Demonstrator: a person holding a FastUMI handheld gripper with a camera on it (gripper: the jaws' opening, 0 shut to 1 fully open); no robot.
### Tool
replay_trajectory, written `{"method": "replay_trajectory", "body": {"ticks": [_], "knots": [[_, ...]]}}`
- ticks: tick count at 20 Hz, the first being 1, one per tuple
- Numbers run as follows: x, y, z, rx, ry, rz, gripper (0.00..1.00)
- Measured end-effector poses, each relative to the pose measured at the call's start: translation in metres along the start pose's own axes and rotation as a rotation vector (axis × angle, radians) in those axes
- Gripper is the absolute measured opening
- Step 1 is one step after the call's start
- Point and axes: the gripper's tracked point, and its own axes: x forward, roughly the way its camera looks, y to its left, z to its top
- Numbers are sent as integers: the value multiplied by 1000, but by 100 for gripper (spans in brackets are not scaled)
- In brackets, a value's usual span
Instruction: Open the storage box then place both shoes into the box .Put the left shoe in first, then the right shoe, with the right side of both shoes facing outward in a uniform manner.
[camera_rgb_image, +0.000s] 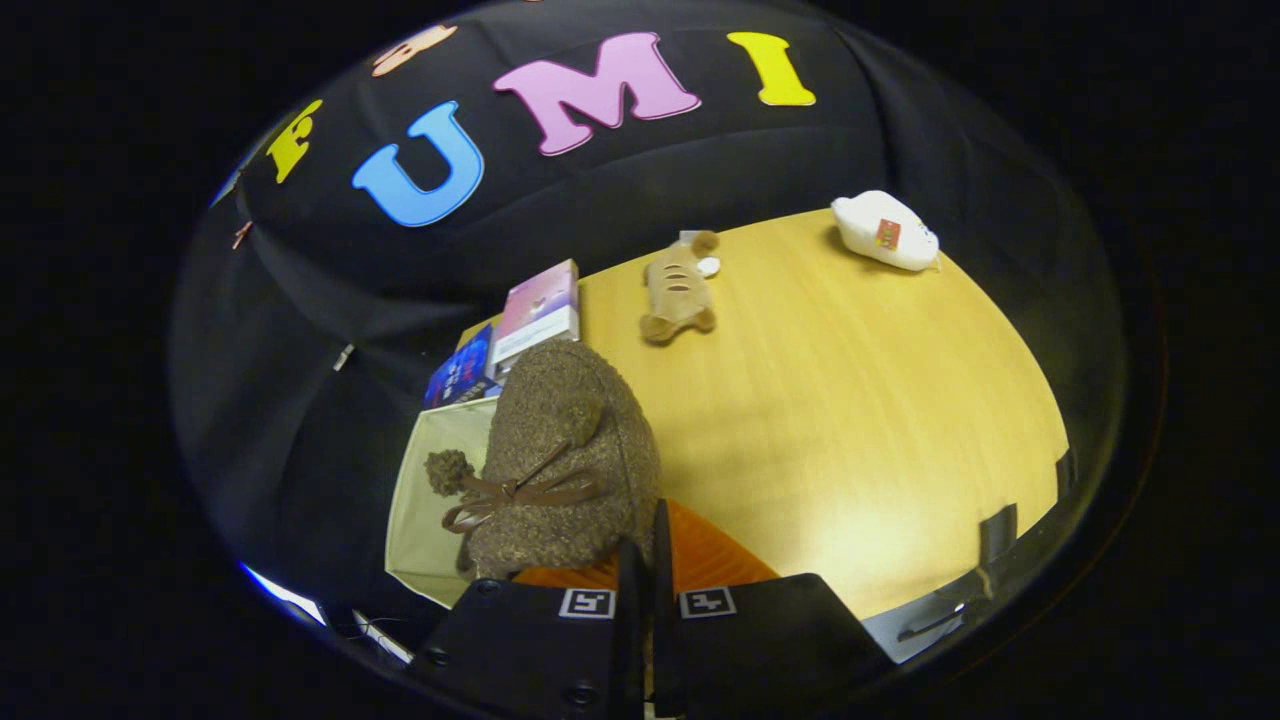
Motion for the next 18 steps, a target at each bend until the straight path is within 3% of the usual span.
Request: {"method": "replay_trajectory", "body": {"ticks": [6, 10, 18], "knots": [[32, 108, -15, -70, 37, 105, 9], [57, 141, -29, -30, 87, 109, 9], [99, 131, -48, -25, 126, -27, 10]]}}
